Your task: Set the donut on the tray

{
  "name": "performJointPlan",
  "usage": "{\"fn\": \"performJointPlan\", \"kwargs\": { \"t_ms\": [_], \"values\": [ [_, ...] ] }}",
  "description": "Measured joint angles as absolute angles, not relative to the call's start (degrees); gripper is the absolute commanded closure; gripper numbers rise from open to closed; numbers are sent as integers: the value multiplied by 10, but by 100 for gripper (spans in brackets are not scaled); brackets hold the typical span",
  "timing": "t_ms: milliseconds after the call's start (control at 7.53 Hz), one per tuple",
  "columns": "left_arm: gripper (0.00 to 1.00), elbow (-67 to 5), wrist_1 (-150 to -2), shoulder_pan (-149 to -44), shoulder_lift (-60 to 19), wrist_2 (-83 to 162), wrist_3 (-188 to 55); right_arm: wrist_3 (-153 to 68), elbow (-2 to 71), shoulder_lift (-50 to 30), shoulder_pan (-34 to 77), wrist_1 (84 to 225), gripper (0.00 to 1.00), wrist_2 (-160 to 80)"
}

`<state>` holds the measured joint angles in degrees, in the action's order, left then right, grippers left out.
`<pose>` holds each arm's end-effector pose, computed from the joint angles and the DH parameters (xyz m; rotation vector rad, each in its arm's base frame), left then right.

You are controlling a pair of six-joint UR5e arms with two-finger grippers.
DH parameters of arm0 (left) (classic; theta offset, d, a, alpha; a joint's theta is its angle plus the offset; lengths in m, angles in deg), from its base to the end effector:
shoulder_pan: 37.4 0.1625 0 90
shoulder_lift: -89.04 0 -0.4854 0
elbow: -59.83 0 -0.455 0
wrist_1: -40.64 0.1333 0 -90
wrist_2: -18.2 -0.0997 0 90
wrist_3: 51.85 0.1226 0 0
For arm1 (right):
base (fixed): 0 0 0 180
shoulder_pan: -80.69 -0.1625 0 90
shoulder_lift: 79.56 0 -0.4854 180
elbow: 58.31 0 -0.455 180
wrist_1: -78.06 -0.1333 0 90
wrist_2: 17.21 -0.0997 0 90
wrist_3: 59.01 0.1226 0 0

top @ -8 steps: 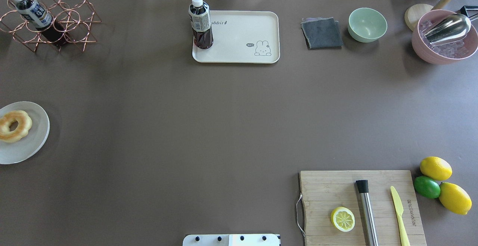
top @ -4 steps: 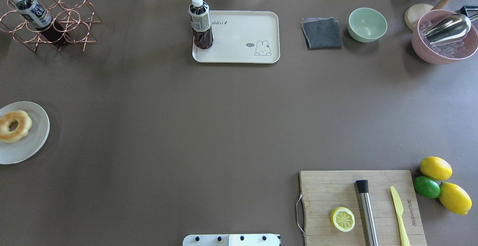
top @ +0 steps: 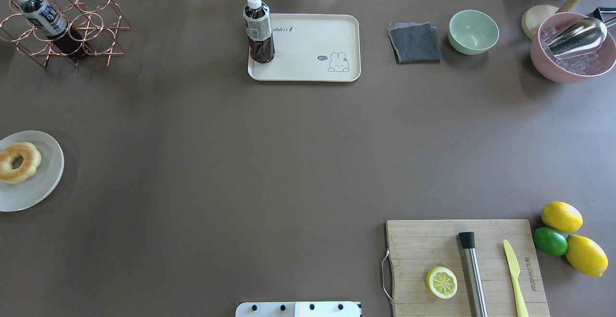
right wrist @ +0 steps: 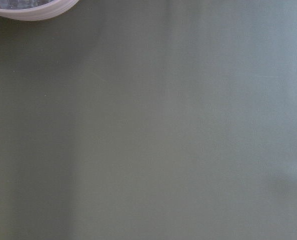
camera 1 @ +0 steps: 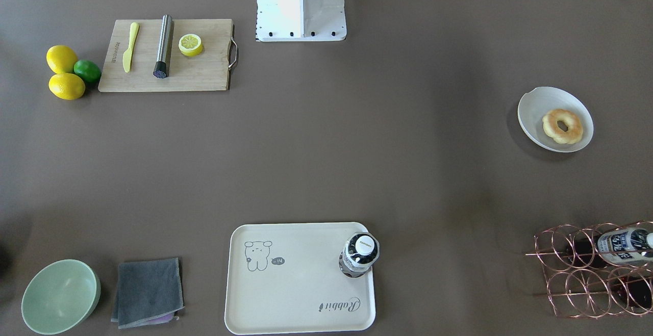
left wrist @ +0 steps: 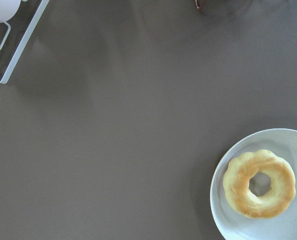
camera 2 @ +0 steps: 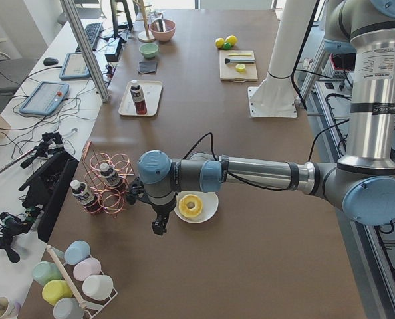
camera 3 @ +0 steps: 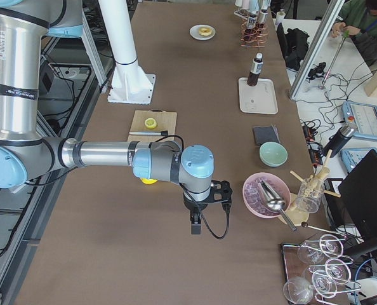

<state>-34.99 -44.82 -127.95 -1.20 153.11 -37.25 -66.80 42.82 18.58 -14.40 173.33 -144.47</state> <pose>-0.0521 -0.5553 0.6937 0.1121 0.7778 0.2361 0.1016 -0.4743 0.7207 0.0348 -0.6504 -0.0325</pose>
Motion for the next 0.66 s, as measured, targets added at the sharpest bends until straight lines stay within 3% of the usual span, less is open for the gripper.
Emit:
{"fn": "performJointPlan", "kwargs": {
  "t_ms": [664],
  "values": [
    [0,-355,-506,-1280,-13,1535,-372,-668,428,186,-144,1733,0,-1446]
  ]
}}
